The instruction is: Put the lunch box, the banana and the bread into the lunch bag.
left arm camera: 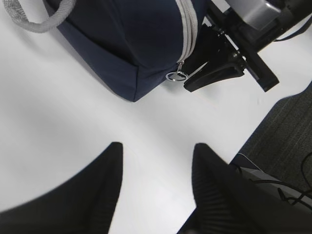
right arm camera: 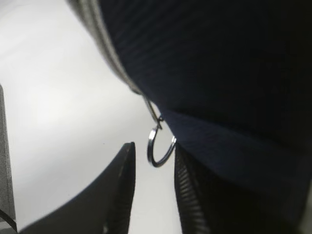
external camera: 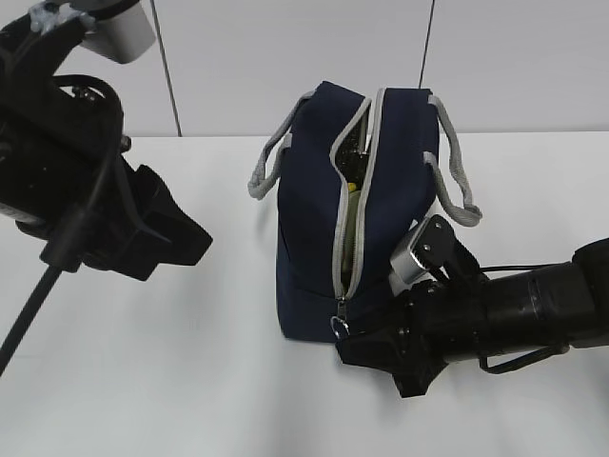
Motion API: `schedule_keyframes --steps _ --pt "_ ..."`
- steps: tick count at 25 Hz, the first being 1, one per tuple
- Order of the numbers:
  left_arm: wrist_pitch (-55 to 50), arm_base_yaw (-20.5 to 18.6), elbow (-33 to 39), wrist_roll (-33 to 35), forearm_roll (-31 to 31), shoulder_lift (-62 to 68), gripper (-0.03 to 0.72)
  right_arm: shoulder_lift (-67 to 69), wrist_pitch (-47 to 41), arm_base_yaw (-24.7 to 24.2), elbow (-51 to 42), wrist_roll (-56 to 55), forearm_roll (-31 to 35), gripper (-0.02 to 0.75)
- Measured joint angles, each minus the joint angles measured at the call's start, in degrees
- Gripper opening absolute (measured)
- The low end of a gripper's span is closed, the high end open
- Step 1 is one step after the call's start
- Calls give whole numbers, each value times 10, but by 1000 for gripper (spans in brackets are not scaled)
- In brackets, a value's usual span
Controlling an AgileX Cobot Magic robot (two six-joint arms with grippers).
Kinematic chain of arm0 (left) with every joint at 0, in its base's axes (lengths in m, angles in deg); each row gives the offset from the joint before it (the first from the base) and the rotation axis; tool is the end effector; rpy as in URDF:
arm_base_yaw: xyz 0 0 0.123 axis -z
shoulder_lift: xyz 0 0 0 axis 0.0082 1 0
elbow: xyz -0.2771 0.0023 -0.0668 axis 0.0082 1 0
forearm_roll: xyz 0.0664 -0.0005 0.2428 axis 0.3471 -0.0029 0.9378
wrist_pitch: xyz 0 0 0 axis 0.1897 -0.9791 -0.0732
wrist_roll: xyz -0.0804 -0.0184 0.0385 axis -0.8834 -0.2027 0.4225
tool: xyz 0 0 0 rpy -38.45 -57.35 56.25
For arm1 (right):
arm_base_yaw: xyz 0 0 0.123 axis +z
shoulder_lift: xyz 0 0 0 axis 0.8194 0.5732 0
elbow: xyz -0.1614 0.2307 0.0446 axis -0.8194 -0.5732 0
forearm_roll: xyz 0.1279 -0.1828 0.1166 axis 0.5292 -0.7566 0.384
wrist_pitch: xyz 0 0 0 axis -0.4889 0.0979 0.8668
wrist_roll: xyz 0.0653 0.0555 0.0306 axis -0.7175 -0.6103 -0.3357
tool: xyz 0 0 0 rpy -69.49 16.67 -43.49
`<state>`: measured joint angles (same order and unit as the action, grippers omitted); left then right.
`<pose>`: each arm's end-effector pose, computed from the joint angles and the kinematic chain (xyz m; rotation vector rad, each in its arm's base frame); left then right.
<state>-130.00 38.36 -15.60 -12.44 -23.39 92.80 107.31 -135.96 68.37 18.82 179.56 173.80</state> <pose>0.1898 -0.1687 0.3209 1.0135 2.3025 -0.4114 0.2652 0.1311 0.1104 -1.1149 1.9652 0.8539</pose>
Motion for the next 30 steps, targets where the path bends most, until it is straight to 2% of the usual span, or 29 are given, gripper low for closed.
schedule_keyframes --steps 9,15,17,24,30 --pt "-1 0 0 0 0 0 340 0 -11 0 5 -14 0 213" --pt "-1 0 0 0 0 0 321 0 5 0 10 -20 0 30" --pt "-1 0 0 0 0 0 313 0 8 0 10 -22 0 -10" --pt "-7 0 0 0 0 0 308 0 9 0 10 -63 -3 -16" --pt "-7 0 0 0 0 0 308 -15 16 0 12 -114 -53 -16"
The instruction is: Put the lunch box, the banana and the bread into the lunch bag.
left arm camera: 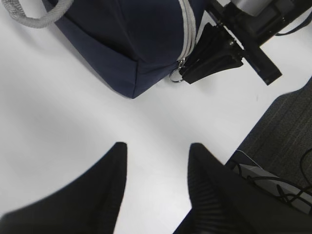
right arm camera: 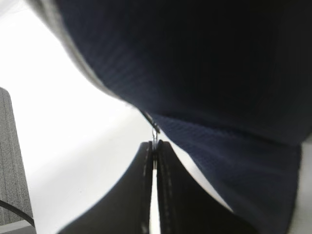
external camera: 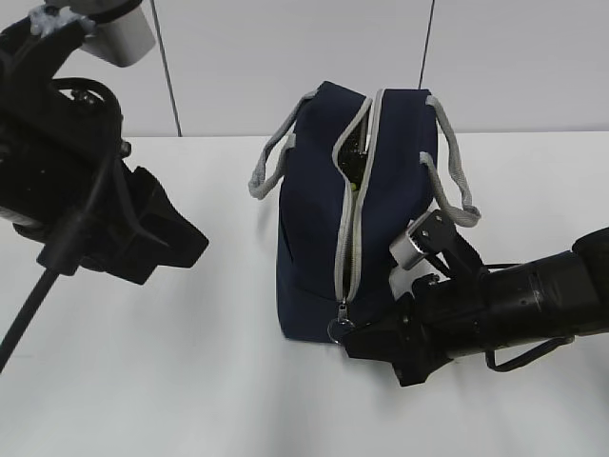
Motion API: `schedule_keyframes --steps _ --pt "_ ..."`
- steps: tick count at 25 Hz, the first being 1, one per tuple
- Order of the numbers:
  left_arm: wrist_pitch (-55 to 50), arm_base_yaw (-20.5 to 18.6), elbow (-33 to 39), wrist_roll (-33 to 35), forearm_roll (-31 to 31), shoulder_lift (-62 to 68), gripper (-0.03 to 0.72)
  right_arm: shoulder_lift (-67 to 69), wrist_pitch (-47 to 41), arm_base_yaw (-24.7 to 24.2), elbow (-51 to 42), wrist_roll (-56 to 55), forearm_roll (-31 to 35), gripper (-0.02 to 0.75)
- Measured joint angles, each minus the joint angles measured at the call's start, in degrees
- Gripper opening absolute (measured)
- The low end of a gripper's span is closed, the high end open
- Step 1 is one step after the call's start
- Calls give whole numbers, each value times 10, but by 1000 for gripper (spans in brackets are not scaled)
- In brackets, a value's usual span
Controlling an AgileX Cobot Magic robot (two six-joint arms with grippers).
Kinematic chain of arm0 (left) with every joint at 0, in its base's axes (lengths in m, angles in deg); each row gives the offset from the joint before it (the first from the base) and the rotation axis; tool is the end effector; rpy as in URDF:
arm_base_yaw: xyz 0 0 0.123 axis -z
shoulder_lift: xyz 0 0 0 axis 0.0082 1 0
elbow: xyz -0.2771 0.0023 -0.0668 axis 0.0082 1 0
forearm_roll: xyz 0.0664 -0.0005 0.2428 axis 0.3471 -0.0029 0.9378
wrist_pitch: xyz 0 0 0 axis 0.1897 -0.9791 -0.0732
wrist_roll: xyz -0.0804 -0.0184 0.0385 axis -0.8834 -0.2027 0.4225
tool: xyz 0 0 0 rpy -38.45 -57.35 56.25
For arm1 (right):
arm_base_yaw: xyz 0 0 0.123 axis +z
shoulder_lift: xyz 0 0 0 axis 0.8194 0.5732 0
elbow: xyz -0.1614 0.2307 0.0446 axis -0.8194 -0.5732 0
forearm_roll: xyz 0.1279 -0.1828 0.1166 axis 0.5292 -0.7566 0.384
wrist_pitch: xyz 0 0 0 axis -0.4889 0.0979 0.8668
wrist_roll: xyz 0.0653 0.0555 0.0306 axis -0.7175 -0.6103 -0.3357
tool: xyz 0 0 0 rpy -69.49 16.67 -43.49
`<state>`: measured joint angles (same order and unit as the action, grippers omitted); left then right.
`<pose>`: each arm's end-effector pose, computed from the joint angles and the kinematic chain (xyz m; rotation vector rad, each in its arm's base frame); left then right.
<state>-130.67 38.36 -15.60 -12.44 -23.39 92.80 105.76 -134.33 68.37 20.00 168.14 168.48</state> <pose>0.1890 -0.1683 0.3203 1.0197 2.3126 -0.4100 0.2660 0.1308 0.1171 -1.0531 2.0678 0.9038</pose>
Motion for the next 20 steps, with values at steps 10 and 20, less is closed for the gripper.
schedule_keyframes --steps 10,20 --pt "0 0 0 0 -5 0 302 -45 10 0 0 -82 -76 -16" --pt "0 0 0 0 -12 0 300 -110 38 0 0 -181 -165 -16"
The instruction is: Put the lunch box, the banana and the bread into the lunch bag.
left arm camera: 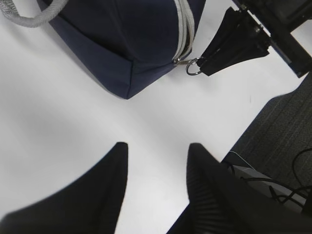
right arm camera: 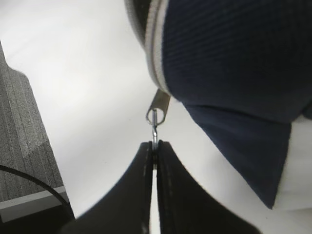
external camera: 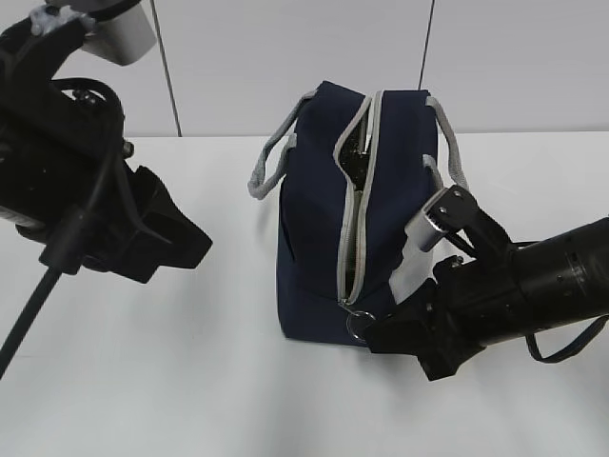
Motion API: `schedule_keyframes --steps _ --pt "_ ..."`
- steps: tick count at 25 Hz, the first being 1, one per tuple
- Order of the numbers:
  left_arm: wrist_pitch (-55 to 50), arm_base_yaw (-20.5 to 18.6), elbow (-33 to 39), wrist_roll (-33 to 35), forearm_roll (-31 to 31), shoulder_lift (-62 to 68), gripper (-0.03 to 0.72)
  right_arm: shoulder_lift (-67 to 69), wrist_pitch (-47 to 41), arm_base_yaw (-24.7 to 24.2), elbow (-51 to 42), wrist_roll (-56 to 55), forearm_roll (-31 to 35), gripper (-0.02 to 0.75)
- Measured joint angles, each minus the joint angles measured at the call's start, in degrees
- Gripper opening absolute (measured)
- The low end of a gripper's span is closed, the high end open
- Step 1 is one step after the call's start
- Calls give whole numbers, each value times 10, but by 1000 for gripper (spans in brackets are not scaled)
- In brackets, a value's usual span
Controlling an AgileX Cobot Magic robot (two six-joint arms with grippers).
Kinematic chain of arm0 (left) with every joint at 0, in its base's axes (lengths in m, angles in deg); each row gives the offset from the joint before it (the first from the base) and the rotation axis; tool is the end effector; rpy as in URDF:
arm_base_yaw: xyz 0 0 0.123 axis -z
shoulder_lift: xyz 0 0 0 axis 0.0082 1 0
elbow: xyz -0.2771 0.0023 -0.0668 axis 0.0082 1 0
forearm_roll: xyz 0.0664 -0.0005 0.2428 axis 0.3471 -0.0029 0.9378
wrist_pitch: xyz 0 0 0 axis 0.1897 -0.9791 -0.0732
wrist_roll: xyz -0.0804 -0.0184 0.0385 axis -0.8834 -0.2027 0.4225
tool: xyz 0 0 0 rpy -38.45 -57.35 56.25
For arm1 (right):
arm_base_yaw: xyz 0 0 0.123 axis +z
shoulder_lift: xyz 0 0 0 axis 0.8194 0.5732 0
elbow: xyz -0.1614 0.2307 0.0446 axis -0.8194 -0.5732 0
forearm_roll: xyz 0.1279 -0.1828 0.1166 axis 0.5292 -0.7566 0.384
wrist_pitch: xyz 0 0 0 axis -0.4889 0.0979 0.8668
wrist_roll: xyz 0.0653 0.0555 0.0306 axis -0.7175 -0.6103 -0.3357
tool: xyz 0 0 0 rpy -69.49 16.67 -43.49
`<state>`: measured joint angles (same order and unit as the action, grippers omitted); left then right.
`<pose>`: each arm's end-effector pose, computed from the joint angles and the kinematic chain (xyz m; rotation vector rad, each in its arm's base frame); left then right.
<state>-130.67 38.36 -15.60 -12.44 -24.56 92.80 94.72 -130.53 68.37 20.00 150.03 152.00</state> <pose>0.1882 -0.1693 0.3205 1.0091 2.3181 -0.4342 0.2512 0.1231 0.1579 -1.1205 2.1292 0.8312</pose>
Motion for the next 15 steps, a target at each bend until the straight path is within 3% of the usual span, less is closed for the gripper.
schedule_keyframes --steps 7,15 --pt "0 0 0 0 -7 0 299 -18 6 0 0 -74 -67 -16" --pt "0 0 0 0 -13 0 291 -70 6 0 8 -87 -75 -16"
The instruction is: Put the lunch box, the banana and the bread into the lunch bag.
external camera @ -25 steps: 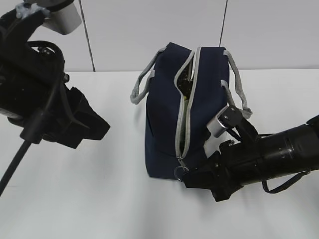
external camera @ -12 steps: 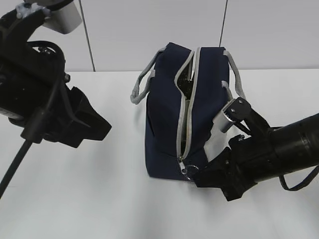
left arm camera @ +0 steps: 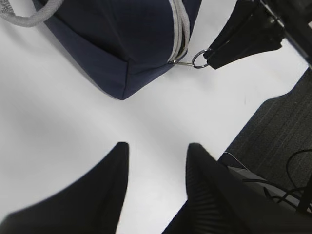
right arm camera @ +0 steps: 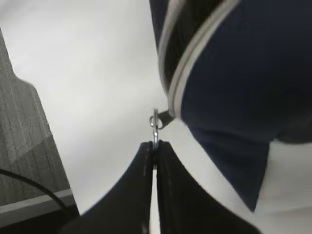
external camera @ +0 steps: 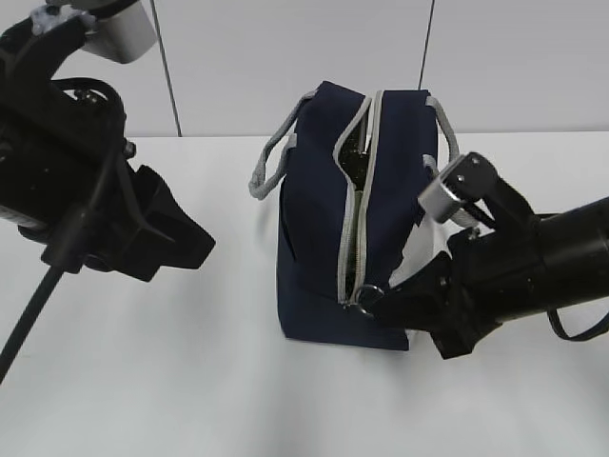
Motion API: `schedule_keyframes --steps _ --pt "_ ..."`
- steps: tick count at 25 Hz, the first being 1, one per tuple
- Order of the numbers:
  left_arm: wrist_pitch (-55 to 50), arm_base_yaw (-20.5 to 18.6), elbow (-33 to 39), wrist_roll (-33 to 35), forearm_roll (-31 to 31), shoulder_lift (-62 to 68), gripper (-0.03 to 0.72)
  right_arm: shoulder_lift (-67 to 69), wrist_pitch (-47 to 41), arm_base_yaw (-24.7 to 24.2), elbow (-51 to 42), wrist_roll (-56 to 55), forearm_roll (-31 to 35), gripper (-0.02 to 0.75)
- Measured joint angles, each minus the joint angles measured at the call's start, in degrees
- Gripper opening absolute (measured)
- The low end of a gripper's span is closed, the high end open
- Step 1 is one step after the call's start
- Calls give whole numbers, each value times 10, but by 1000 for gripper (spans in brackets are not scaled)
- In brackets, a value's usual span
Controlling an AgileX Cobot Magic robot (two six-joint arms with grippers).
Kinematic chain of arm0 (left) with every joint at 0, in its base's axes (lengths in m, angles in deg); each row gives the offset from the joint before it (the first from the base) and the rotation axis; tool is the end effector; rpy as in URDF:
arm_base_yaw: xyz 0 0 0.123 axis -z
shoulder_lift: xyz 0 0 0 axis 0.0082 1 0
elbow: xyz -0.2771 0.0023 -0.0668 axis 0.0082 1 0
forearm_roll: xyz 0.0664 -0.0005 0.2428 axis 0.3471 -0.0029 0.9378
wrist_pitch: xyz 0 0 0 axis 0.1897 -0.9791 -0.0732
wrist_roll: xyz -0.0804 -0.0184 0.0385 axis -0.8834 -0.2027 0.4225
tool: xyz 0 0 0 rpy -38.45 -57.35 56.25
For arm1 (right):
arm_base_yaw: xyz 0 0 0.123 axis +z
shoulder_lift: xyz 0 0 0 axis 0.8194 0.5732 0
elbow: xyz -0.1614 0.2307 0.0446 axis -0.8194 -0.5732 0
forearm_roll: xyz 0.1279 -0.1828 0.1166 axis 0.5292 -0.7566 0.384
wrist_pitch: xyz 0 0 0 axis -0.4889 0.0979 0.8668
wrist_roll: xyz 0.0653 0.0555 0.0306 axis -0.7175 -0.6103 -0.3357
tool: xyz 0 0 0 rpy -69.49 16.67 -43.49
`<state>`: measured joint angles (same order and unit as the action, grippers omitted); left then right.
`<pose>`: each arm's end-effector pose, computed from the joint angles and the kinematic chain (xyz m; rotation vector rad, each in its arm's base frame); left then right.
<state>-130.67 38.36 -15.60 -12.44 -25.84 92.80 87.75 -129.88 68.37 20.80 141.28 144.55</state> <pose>0.1874 -0.1705 0.3208 0.9973 2.3240 -0.4606 0.2438 0.1189 0.1880 -1.1329 2.1133 0.7704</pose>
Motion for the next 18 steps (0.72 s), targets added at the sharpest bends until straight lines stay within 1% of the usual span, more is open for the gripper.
schedule_keyframes --steps 8,15,18 --pt "1 0 0 0 -6 0 288 -28 -19 0 60 -16 -7 -16" --pt "15 0 0 1 -9 0 288 -29 -32 0 119 -61 -54 -16" --pt "23 0 0 12 -13 0 288 -31 -35 0 137 -74 -68 -16"
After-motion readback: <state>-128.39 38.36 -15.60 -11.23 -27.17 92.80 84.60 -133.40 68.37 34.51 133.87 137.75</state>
